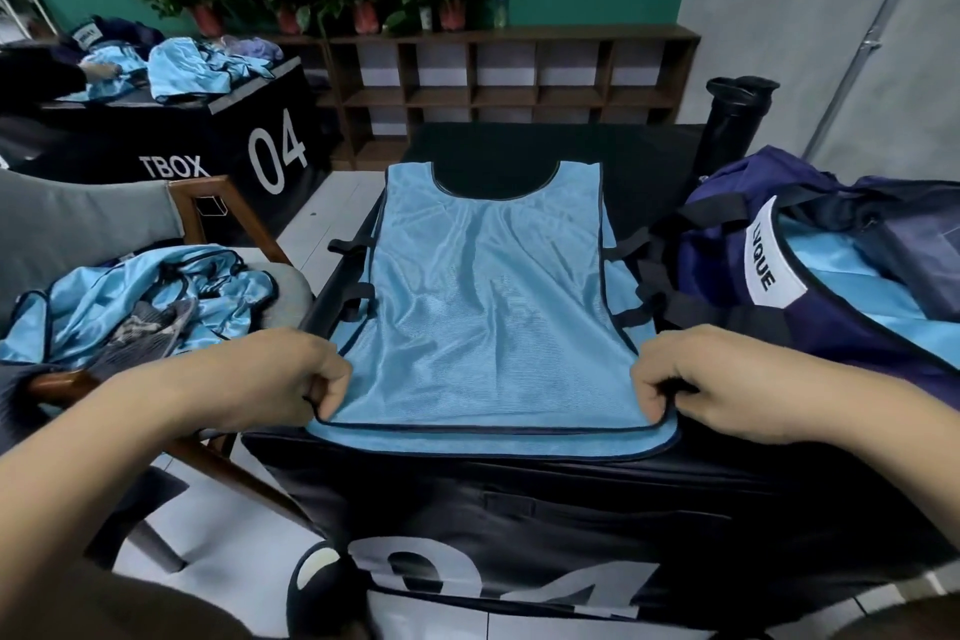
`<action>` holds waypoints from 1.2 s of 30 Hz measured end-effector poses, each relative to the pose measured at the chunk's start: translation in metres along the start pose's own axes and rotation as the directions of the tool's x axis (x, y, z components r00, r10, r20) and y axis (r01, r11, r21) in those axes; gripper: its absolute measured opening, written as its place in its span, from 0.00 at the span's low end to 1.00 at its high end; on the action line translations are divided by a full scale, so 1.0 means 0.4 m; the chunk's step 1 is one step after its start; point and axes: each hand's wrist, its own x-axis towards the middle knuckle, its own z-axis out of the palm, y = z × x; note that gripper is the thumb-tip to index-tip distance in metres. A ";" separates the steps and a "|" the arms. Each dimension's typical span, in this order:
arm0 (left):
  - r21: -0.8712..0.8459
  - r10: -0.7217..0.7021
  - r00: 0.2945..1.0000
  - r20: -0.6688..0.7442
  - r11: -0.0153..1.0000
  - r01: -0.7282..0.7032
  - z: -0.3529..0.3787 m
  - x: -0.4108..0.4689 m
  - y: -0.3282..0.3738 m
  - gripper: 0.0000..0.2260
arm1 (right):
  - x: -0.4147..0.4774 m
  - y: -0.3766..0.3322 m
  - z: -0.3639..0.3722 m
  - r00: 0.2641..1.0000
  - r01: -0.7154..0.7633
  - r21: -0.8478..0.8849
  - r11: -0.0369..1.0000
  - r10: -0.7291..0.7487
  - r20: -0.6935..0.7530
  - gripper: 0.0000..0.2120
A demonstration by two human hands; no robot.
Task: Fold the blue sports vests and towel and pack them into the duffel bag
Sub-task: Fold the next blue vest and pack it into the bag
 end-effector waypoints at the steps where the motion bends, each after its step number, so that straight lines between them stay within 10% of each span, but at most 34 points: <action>1: 0.004 -0.019 0.999 0.034 1.000 0.018 0.002 0.000 0.000 0.15 | -0.001 -0.001 0.003 1.000 0.008 -0.011 1.000 -0.008 0.016 0.20; 16: -0.259 -0.030 0.976 0.215 0.962 0.087 -0.034 -0.004 0.013 0.03 | -0.013 -0.032 -0.001 0.987 -0.100 0.051 0.994 0.092 0.134 0.12; 21: -0.217 -0.109 0.979 -0.170 0.974 0.071 -0.061 0.051 -0.019 0.03 | 0.046 -0.001 -0.039 0.937 -0.250 0.095 0.963 0.266 -0.228 0.06; 27: -0.146 -0.078 0.837 -0.542 0.989 -0.002 -0.030 0.184 -0.019 0.10 | 0.197 0.066 -0.024 0.926 -0.304 -0.226 0.925 0.231 -0.299 0.07; 36: -0.018 -0.069 0.944 -0.323 0.998 0.067 -0.013 0.274 -0.044 0.05 | 0.294 0.109 -0.020 0.975 -0.213 -0.587 0.781 0.208 -0.078 0.11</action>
